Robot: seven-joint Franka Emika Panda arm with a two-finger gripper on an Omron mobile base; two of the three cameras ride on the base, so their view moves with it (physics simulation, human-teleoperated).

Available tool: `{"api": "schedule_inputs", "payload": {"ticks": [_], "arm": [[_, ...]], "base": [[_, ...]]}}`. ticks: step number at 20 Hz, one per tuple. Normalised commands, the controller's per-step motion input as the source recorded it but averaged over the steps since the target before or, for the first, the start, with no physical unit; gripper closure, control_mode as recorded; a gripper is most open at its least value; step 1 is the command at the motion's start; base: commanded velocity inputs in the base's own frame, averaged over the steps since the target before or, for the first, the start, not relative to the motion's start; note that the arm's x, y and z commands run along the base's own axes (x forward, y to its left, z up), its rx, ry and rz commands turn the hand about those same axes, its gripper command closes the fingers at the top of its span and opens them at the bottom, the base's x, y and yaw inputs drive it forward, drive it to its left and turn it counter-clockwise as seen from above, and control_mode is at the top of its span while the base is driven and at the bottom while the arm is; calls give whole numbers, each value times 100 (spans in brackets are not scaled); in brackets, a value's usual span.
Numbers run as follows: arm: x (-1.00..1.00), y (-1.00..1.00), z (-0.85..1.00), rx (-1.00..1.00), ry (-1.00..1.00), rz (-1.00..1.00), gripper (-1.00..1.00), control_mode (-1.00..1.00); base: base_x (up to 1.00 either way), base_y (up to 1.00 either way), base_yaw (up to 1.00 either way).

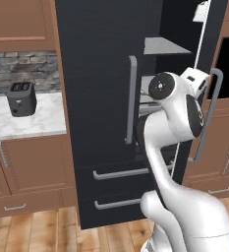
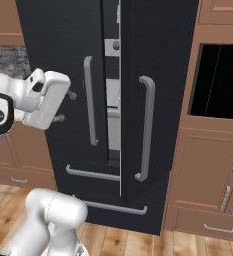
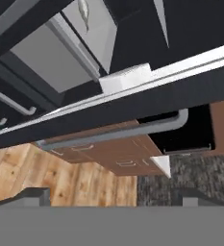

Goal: Gather the eggplant and potato from the fridge and place them on a tray on the dining counter. Then gather the fish and steak from the fridge and place them on the other tray.

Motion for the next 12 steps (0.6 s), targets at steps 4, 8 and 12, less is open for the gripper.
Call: {"api": "schedule_inputs", "payload": {"ticks": [4, 8, 12], "arm": [[92, -9, 0, -11, 15, -7, -100, -100], [91, -36, -1, -14, 6, -11, -100, -100], [93, -64, -11, -6, 12, -6, -100, -100]], "base": [[0, 0, 0], [0, 0, 0], [0, 0, 0]]}}
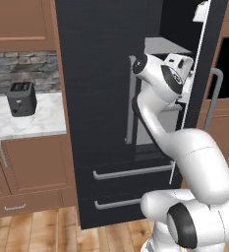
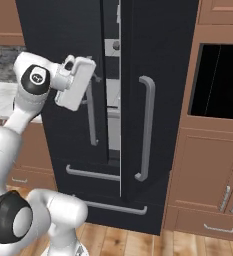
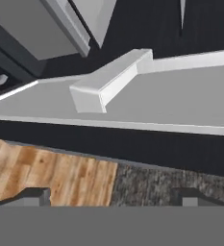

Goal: Gather the eggplant and potato from the fridge and place them on a tray on the dining counter. Then gather the fish and steak from the fridge and place them on the other tray.

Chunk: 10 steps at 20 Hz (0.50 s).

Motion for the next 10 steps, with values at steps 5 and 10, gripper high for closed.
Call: {"api": "schedule_inputs", "payload": {"ticks": [5, 10], "arm": [[100, -31, 0, -1, 13, 1, -100, -100], [100, -26, -2, 0, 12, 2, -100, -100]], "base": [[0, 0, 0], [0, 0, 0]]}}
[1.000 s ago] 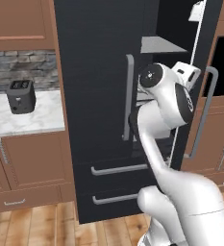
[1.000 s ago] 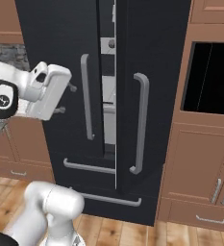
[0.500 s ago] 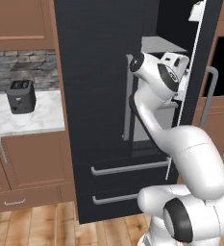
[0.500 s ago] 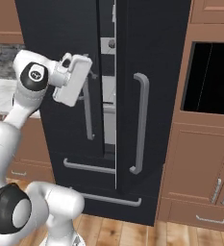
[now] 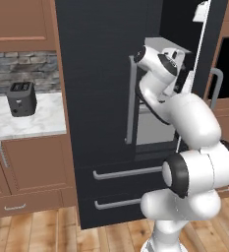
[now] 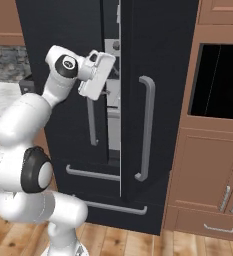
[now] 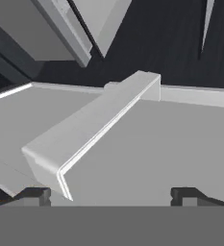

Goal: Gather the eggplant and potato from the fridge and place them on a tray on the dining counter. Then gather the fish and steak from the fridge and place them on the other tray.

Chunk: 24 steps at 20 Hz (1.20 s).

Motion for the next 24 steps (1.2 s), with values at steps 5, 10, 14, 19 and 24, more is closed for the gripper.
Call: {"api": "schedule_inputs", "payload": {"ticks": [5, 10, 14, 19, 24], "arm": [[58, -74, -14, -3, 10, -2, -100, -100], [17, -97, -21, -3, 13, -8, -100, -100], [-86, -100, -13, 0, 1, -18, -100, -100], [-100, -100, 0, 0, -5, -15, -100, -100], [-98, -64, 7, 15, -29, -5, -100, -100]], "base": [[0, 0, 0], [0, 0, 0], [0, 0, 0], [0, 0, 0], [0, 0, 0]]}}
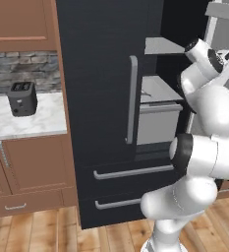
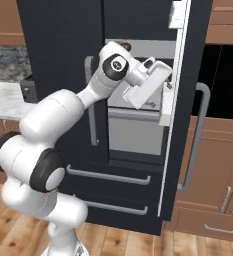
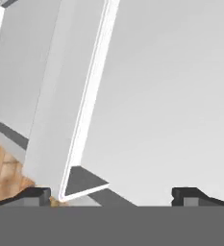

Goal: Gather the eggplant and potato from the fridge and place them on a tray on the dining counter. Then gather the fish and steak from the fridge and place them on the other tray.

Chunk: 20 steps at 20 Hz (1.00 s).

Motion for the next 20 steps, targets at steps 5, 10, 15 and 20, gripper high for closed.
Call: {"api": "schedule_inputs", "payload": {"ticks": [5, 10, 15, 20], "arm": [[-92, 40, 78, 10, -49, 0, -100, -100], [-89, 99, 31, 9, -52, -3, -100, -100], [-81, 100, -29, 24, -55, -5, -100, -100], [-54, 100, -29, 30, -33, 2, -100, -100]], "base": [[0, 0, 0], [0, 0, 0], [0, 0, 0], [0, 0, 0]]}}
